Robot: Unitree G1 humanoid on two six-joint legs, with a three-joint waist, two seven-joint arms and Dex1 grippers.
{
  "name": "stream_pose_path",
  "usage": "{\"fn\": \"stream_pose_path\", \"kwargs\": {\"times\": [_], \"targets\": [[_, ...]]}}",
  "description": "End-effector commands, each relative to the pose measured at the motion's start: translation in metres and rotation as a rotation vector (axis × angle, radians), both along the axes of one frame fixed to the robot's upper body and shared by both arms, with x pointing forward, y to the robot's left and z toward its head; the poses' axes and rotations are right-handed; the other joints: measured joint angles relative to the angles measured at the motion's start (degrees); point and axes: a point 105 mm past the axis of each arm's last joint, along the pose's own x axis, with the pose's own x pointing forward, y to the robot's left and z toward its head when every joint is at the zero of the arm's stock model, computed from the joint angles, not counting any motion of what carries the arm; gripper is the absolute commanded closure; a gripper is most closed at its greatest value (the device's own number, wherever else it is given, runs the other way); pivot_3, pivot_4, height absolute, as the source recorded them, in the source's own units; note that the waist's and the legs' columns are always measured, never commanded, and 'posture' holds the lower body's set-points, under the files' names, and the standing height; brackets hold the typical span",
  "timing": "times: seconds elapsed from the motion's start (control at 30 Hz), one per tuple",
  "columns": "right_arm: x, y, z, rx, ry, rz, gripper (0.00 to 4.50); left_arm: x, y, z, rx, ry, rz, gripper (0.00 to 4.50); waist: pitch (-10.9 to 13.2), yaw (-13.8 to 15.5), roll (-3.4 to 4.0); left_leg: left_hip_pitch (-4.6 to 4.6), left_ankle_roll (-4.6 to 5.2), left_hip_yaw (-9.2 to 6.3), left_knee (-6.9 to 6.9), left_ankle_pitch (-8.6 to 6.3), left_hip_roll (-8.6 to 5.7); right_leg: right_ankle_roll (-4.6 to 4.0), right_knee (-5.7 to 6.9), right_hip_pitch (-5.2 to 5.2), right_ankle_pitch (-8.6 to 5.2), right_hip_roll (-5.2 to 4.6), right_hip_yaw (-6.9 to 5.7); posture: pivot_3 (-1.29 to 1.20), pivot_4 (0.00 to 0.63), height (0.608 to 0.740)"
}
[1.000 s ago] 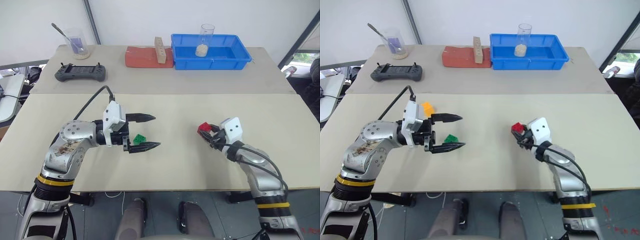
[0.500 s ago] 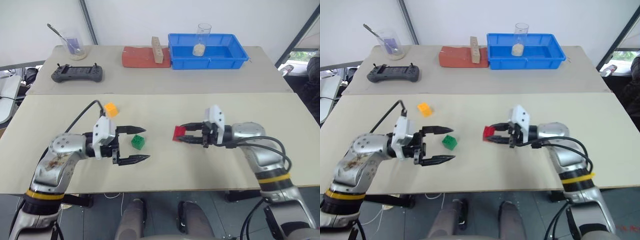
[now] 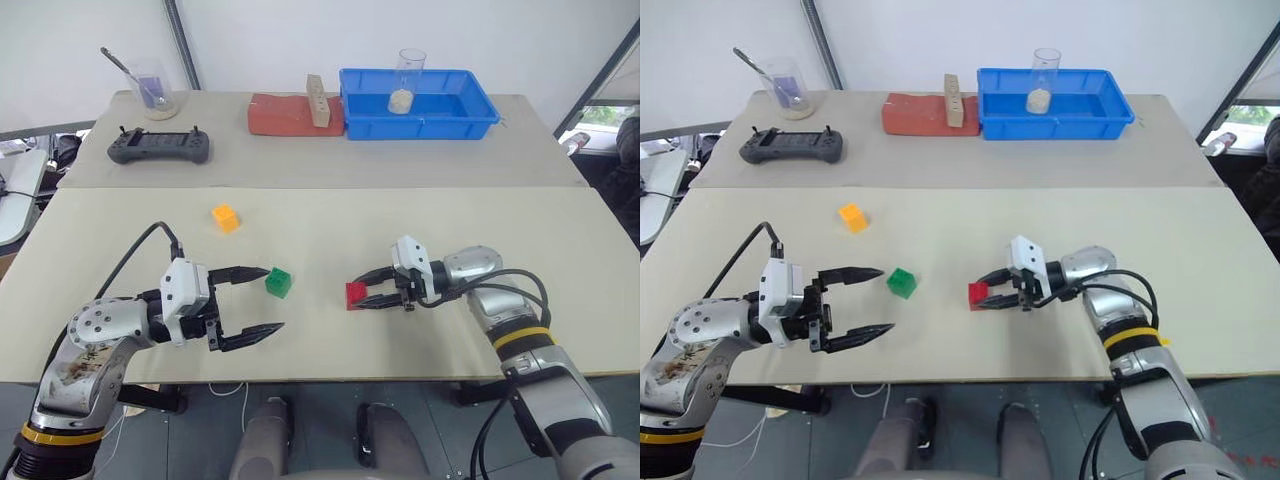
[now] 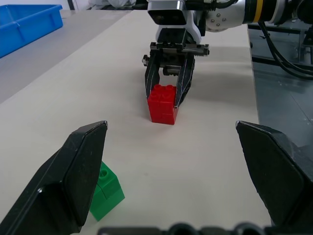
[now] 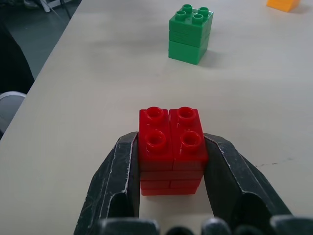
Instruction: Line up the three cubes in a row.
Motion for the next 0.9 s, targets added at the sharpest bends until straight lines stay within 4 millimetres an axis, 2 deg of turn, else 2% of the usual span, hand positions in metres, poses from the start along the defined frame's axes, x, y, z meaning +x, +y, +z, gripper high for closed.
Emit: {"fn": "stream_pose_path", "kwargs": {"times": [0.03, 0.13, 0.23, 0.3, 0.37, 0.57, 0.67, 0.87, 0.9], "targets": [[0.006, -0.003, 0.016, 0.022, -0.053, -0.011, 1.08, 0.008, 0.004, 0.006, -0.026, -0.033, 0.085, 0.00, 0.00, 0.04, 0.01, 0.00, 0.00, 0.02, 0.00, 0.00, 0.03, -0.02, 0.00, 0.00, 0.01, 0.01, 0.00, 0.00, 0.150, 0.740], [0.004, -0.006, 0.028, 0.051, -0.067, -0.042, 0.02, 0.016, 0.012, 0.001, -0.066, -0.021, 0.221, 0.00, 0.01, 0.07, 0.01, -0.01, 0.00, 0.07, 0.00, 0.00, 0.06, -0.02, 0.00, -0.01, 0.02, 0.01, 0.00, 0.00, 0.150, 0.740], [-0.008, -0.008, 0.052, 0.105, -0.082, -0.075, 0.02, 0.018, 0.016, -0.006, -0.117, 0.003, 0.340, 0.00, 0.00, 0.20, 0.01, -0.01, 0.01, 0.14, -0.01, 0.00, 0.10, -0.01, -0.02, -0.02, 0.03, 0.01, 0.01, 0.00, 0.150, 0.740], [-0.024, -0.005, 0.075, 0.157, -0.089, -0.098, 0.02, 0.017, 0.013, -0.013, -0.147, 0.005, 0.419, 0.00, 0.00, 0.26, 0.00, -0.02, 0.00, 0.17, -0.03, 0.00, 0.16, -0.01, -0.05, -0.04, 0.02, 0.03, 0.00, 0.00, 0.150, 0.740], [-0.038, -0.002, 0.087, 0.167, -0.099, -0.115, 0.02, 0.017, 0.010, -0.019, -0.170, 0.007, 0.478, 0.00, 0.00, 0.33, 0.00, -0.03, -0.01, 0.21, -0.05, -0.01, 0.21, -0.02, -0.06, -0.07, 0.02, 0.04, 0.00, 0.00, 0.150, 0.740], [-0.074, 0.002, 0.096, 0.115, -0.060, -0.094, 0.02, 0.025, -0.004, -0.038, -0.202, 0.018, 0.576, 0.00, 0.00, 0.57, -0.02, 0.00, -0.17, 0.34, -0.03, -0.11, 0.32, -0.08, -0.19, -0.07, 0.00, 0.01, -0.05, 0.00, 0.150, 0.740], [-0.078, 0.004, 0.099, 0.113, -0.058, -0.100, 0.02, 0.035, -0.004, -0.048, -0.214, 0.024, 0.642, 0.00, 0.01, 0.40, -0.03, 0.00, -0.18, 0.48, 0.02, -0.12, 0.38, -0.06, -0.33, -0.06, 0.01, -0.04, -0.06, 0.00, 0.150, 0.740], [-0.073, -0.001, 0.100, 0.118, -0.071, -0.141, 0.02, 0.045, -0.015, -0.060, -0.212, 0.020, 0.641, 0.00, 0.02, 0.22, -0.06, -0.01, -0.19, 0.65, 0.05, -0.12, 0.46, -0.04, -0.38, -0.10, 0.02, -0.08, -0.07, 0.00, 0.150, 0.740], [-0.073, -0.002, 0.100, 0.119, -0.071, -0.146, 0.00, 0.046, -0.015, -0.062, -0.208, 0.016, 0.646, 0.26, 0.02, 0.23, -0.06, -0.01, -0.19, 0.67, 0.05, -0.12, 0.47, -0.03, -0.37, -0.10, 0.03, -0.08, -0.07, 0.00, 0.150, 0.740]]}}
